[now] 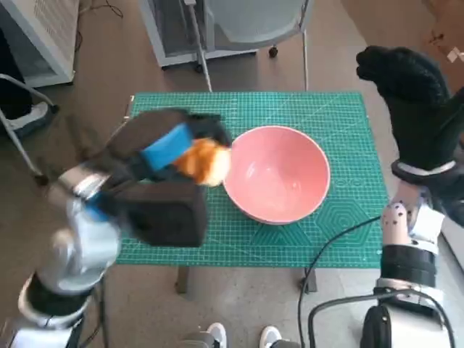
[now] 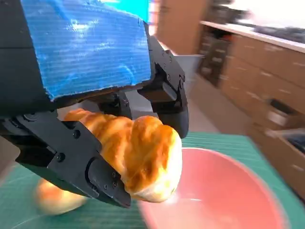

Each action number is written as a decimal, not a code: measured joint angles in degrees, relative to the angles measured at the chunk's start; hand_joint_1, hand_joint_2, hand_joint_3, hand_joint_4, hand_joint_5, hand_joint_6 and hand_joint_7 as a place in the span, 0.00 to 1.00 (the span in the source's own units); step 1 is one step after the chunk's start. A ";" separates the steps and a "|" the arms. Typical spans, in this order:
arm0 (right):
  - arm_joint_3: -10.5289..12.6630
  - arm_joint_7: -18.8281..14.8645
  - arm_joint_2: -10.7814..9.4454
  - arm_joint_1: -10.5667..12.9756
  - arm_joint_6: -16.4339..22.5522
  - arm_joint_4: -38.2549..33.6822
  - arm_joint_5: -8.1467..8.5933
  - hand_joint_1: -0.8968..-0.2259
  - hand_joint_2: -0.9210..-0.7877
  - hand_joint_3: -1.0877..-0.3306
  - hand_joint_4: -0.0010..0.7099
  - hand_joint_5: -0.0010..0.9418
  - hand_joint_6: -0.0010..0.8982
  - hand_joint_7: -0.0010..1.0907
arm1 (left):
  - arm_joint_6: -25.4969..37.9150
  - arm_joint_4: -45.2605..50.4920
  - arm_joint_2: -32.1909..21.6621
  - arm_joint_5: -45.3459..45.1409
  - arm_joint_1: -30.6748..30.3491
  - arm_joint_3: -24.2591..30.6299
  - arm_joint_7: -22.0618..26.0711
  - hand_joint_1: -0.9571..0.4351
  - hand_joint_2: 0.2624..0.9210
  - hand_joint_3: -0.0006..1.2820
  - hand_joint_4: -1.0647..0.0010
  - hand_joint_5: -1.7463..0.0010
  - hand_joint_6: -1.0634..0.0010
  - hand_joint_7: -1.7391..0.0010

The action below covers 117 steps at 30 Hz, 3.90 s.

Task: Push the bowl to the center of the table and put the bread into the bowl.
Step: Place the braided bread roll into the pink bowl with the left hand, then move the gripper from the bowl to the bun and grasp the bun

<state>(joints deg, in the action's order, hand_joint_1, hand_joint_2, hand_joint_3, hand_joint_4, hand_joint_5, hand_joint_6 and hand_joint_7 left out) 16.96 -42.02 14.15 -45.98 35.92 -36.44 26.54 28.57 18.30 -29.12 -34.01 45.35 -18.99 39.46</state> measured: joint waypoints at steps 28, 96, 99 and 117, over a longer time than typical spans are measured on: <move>-0.91 3.86 1.13 3.87 -0.51 5.63 -1.72 0.36 0.00 0.46 0.44 0.00 0.47 0.00 | -16.62 -38.37 19.08 0.13 14.81 -11.75 -8.19 0.69 0.84 0.13 0.76 0.65 0.71 0.73; 0.80 2.17 1.70 3.78 -0.45 2.68 0.29 0.35 0.00 0.47 0.44 0.00 0.47 0.00 | -7.76 -30.91 -11.10 -0.84 2.27 5.24 1.26 0.40 0.69 0.01 1.00 1.00 0.83 1.00; 0.79 2.17 1.75 3.73 -0.45 2.67 0.29 0.35 0.00 0.47 0.44 0.00 0.47 0.00 | -7.90 -33.41 -10.72 -1.39 2.70 4.03 0.84 0.40 0.69 0.01 1.00 1.00 0.84 1.00; 0.95 1.84 2.74 2.94 -0.02 2.23 0.26 0.34 0.00 0.48 0.44 0.00 0.47 0.00 | -12.44 -57.88 -2.42 -5.31 11.62 -5.75 -4.98 0.36 0.69 0.00 1.00 1.00 0.84 1.00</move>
<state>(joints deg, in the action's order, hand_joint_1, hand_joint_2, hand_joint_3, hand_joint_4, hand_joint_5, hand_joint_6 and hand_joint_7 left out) 17.90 -40.18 16.88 -43.04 35.90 -34.21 26.80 16.13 -39.58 -31.54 -39.32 56.96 -24.74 34.49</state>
